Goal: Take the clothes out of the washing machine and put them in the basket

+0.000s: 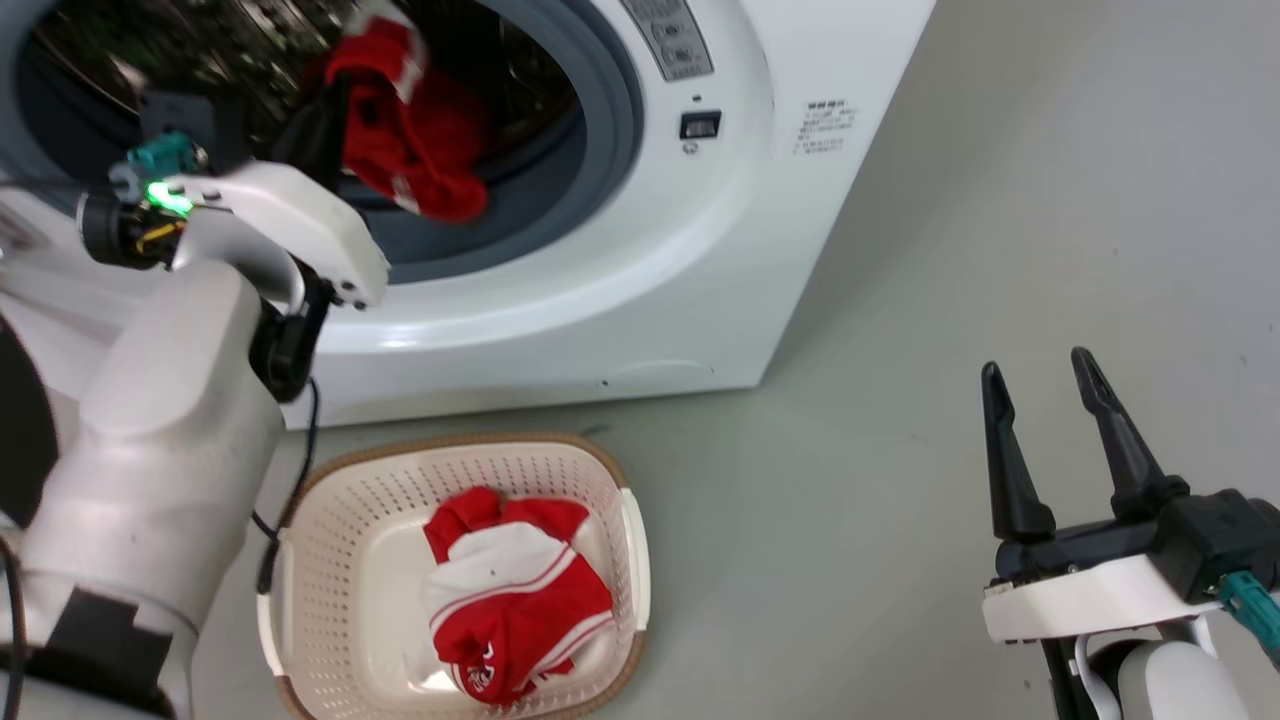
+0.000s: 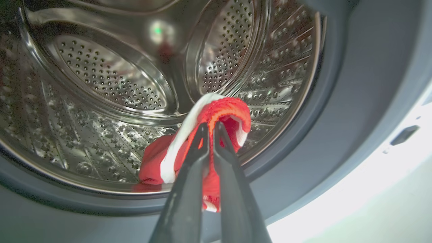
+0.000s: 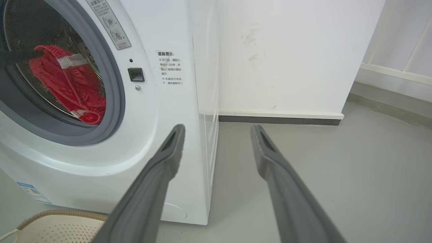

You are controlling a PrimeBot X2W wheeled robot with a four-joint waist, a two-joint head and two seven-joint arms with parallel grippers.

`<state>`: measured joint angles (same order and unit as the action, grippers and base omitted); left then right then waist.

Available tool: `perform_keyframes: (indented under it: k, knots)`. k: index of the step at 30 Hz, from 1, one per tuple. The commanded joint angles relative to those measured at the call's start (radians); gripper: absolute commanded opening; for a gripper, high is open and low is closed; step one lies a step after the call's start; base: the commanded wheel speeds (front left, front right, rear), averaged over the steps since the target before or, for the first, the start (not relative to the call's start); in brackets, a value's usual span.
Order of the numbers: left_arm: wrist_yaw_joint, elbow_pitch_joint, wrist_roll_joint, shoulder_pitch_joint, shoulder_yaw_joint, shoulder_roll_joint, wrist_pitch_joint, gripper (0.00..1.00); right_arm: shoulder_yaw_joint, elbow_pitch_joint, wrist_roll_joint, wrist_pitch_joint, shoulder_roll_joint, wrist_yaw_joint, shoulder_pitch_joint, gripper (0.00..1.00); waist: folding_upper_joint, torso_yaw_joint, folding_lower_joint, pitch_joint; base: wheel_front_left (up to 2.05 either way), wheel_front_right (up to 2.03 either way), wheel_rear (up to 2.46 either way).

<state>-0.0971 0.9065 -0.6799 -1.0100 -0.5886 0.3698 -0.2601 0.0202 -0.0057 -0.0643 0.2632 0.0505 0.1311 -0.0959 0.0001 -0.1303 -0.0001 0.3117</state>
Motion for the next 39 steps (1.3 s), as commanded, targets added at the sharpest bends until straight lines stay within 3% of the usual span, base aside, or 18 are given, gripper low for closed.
perform_keyframes:
  k: [1,15,28,39]
  knots:
    - [0.007,-0.018,0.006,0.022,0.006,0.008,-0.007,0.00,0.000,0.001,0.007,0.002,-0.001,-0.001,0.010,1.00,-0.0001,0.020,0.0001,-0.035,0.00,0.00,0.00]
    - [0.158,-0.502,0.063,0.362,0.036,0.090,-0.003,0.00,0.005,0.024,0.020,0.002,-0.001,-0.001,0.092,1.00,-0.0001,0.058,0.0001,-0.188,0.00,0.00,0.00]
    - [0.317,-0.955,0.100,0.542,0.051,0.209,0.083,0.00,0.017,0.028,0.018,0.003,-0.001,-0.001,0.136,1.00,-0.0001,0.080,0.0001,-0.256,0.00,0.00,0.00]
    - [0.388,-1.135,0.096,0.660,0.052,0.255,0.117,0.00,0.020,0.031,0.016,0.002,-0.001,-0.001,0.144,1.00,-0.0001,0.088,0.0001,-0.265,0.00,0.00,0.00]
